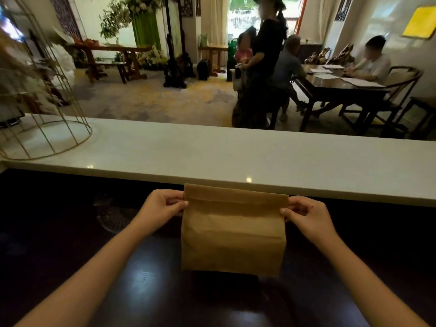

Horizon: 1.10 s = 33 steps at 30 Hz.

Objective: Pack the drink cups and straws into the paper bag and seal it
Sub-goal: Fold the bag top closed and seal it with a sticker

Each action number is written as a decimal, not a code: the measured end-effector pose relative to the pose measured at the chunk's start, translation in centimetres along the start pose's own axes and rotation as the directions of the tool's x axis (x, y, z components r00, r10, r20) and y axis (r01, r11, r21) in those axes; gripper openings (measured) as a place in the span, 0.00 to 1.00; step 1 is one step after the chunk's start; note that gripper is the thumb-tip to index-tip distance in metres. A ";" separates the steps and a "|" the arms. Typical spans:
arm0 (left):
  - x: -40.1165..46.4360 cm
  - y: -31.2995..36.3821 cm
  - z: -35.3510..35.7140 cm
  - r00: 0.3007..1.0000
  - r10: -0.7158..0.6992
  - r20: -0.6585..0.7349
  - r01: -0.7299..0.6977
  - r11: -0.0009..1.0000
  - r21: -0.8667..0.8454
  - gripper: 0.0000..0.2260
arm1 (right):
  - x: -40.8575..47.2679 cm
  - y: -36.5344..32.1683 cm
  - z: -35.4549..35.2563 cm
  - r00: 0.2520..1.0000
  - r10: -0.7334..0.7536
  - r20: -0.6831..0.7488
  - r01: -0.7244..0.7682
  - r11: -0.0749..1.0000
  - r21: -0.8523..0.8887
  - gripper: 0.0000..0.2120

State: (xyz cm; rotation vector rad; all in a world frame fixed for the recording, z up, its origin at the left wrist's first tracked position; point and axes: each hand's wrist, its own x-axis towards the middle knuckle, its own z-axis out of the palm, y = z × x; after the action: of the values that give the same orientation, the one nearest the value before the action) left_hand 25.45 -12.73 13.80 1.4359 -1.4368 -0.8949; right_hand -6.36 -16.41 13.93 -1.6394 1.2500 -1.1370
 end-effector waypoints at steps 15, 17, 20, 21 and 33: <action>9.1 18.6 -6.5 0.945 0.327 0.006 -0.327 0.943 0.054 0.12 | 10.2 -17.1 -6.7 0.955 -0.286 -0.076 0.277 0.955 -0.109 0.08; 10.5 19.8 -6.7 0.939 0.345 -0.005 -0.344 0.938 0.051 0.12 | 11.9 -18.1 -7.1 0.955 -0.280 -0.101 0.268 0.956 -0.117 0.08; 12.4 20.5 -6.9 0.937 0.350 0.015 -0.351 0.935 0.052 0.12 | 14.3 -18.3 -7.2 0.957 -0.261 -0.129 0.248 0.963 -0.109 0.08; 13.1 20.4 -6.9 0.938 0.347 0.023 -0.347 0.936 0.053 0.12 | 15.1 -18.0 -7.1 0.960 -0.248 -0.132 0.235 0.966 -0.103 0.08; 20.7 12.9 -3.6 0.979 0.201 0.000 -0.200 0.975 0.098 0.10 | 20.8 -9.7 -4.9 0.986 -0.154 -0.069 0.151 0.987 -0.052 0.10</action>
State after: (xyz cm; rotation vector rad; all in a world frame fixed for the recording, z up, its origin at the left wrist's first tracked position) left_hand 25.68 -32.10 29.12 1.3347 -1.6048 -0.6978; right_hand -5.65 -34.69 28.55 -1.7679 1.2214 -1.2790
